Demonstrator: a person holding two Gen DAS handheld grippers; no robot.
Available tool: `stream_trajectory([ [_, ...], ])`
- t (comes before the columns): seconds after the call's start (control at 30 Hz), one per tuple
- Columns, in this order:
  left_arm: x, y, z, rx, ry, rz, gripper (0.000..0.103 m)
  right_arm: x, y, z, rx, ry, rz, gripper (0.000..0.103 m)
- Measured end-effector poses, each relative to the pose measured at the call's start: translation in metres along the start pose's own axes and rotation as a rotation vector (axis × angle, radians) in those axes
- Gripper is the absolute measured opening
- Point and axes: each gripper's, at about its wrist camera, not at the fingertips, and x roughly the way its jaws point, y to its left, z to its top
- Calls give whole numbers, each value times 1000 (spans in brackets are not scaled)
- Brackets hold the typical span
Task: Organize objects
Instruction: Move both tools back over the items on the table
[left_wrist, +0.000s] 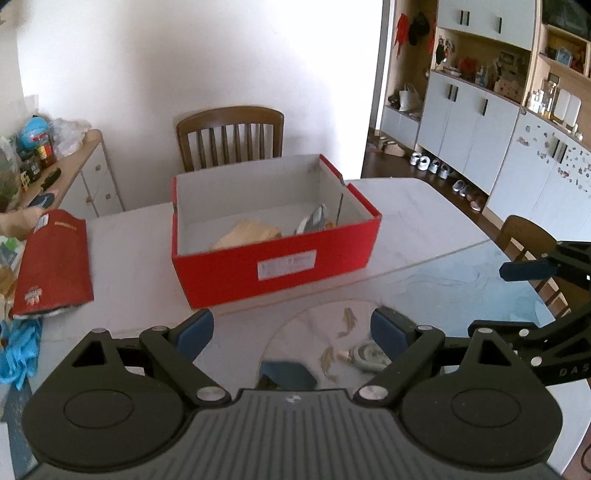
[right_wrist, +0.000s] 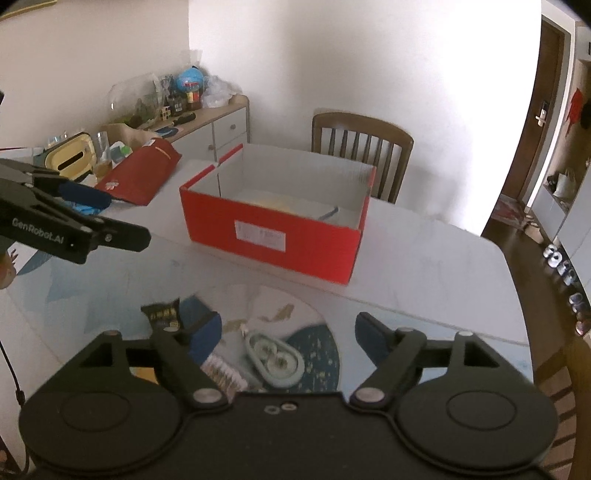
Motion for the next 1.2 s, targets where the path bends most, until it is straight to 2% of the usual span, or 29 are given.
stream_trajectory([
  [0.03,-1,-1,-6,-1,-2,0,92,-1,1,-6,-2,2,-6,87],
  [0.33,2,-7,-52,-45,32,-29,92,0,-9,-59,23,67,-38,89],
  [0.4,6,-9,-62,-57,45,-31,95,2,-12,-69,25,87,-45,89],
  [0.43,7,-10,-67,-64,53,-30,102,3,-13,-75,28,99,-48,89],
  [0.7,25,-17,-103,-95,122,-35,103,13,-20,-110,18,168,-62,89],
  [0.83,37,-24,-116,-67,149,-19,103,21,-20,-120,3,199,-64,87],
  [0.97,47,-24,-120,-80,165,-1,103,32,-21,-127,-9,227,-66,85],
  [1.2,66,-25,-124,-77,216,-4,103,48,-21,-133,-30,267,-42,81],
])
